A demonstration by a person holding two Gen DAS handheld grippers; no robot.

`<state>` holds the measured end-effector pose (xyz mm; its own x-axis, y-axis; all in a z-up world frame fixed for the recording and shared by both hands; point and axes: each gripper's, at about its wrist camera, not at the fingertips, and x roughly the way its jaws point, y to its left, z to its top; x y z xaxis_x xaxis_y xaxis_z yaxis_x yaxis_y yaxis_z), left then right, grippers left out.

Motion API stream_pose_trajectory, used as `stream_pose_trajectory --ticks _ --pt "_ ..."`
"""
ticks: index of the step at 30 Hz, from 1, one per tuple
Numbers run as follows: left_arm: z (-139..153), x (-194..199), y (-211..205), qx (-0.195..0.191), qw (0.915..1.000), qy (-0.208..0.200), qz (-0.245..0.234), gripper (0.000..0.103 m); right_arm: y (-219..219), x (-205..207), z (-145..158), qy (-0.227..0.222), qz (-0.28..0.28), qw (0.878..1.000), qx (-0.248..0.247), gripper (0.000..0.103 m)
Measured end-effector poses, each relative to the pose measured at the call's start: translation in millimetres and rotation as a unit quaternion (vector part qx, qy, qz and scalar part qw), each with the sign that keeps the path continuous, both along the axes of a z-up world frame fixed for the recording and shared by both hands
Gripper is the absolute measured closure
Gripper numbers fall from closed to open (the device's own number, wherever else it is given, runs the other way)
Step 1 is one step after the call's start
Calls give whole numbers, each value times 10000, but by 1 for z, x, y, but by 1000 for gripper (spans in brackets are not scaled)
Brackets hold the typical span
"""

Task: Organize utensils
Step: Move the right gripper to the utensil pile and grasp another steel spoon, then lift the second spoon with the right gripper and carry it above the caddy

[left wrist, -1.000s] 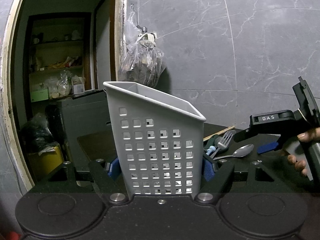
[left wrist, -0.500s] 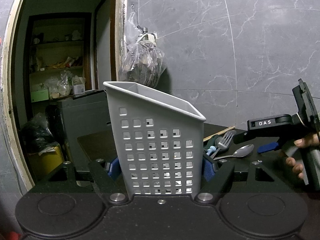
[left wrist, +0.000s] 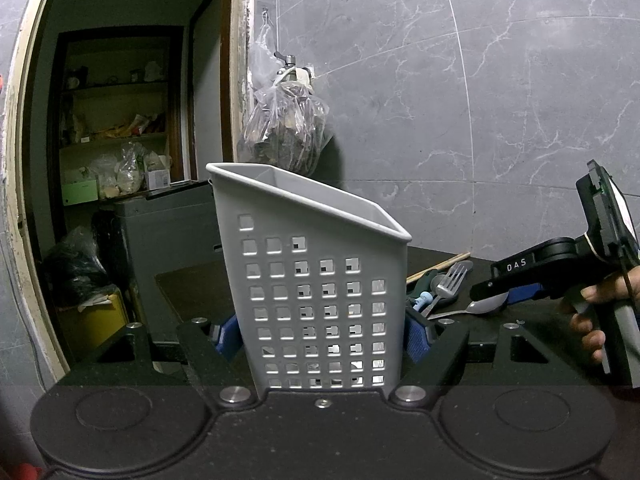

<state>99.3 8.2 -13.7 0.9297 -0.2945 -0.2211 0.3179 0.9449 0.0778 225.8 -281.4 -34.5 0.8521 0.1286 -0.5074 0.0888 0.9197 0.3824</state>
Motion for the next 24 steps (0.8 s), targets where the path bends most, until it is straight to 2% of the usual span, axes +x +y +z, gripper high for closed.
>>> stream_pose_trajectory --ticks 4,6,8,9,14,24 --pt "0 0 0 -1 10000 -1 -1 25 -2 0 -1 11 -22 10000 39 56" --pt "0 0 0 -2 10000 0 -4 25 -3 0 -1 31 -75 10000 31 64" --pt "0 0 0 -2 10000 0 -3 25 -6 1 -1 92 -144 9999 22 85" --pt "0 0 0 -3 10000 -1 -2 25 -8 2 -3 114 -152 9998 67 87" --pt "-1 0 0 2 10000 -2 -1 25 -14 -1 -6 74 -145 9994 312 92" --pt "-1 0 0 0 10000 -1 1 25 -25 -1 -10 95 -108 9968 786 91"
